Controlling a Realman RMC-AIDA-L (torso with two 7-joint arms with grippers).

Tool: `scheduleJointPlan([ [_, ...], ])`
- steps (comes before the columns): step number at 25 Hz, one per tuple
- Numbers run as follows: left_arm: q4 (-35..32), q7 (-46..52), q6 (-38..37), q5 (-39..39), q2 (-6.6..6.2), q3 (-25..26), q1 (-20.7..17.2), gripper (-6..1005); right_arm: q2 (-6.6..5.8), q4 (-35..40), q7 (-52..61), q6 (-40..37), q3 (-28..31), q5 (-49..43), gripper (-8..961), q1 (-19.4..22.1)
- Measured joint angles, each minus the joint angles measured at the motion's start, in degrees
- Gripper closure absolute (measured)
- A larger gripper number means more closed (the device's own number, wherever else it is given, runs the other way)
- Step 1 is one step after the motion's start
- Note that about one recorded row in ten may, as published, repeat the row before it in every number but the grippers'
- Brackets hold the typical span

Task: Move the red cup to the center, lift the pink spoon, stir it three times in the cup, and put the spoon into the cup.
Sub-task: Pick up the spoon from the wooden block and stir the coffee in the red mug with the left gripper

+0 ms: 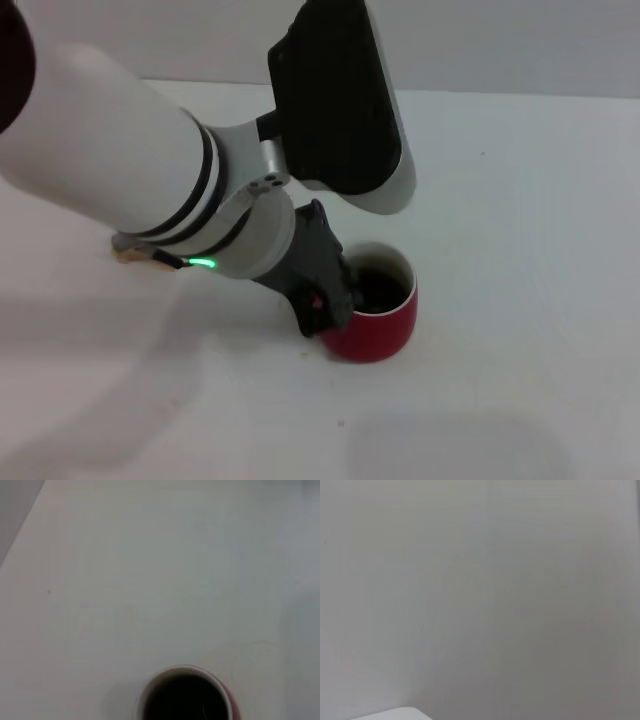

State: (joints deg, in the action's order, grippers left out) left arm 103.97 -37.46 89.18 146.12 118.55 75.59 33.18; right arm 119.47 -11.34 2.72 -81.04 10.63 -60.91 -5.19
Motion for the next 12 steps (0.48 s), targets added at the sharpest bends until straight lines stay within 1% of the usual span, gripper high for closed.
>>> scheduleJointPlan([
  [7,1.4,1.3,2.2,0.3,-0.24,0.2,-1.7,873,0.06,-0.1,0.0,0.0,-0.7,-0.2,953,-0.1],
  [12,1.2,1.0,1.7,0.5,-0.36,1.5,-2.3,873,0.11,-0.2,0.0,0.0,-0.9,-0.2,952,-0.4],
])
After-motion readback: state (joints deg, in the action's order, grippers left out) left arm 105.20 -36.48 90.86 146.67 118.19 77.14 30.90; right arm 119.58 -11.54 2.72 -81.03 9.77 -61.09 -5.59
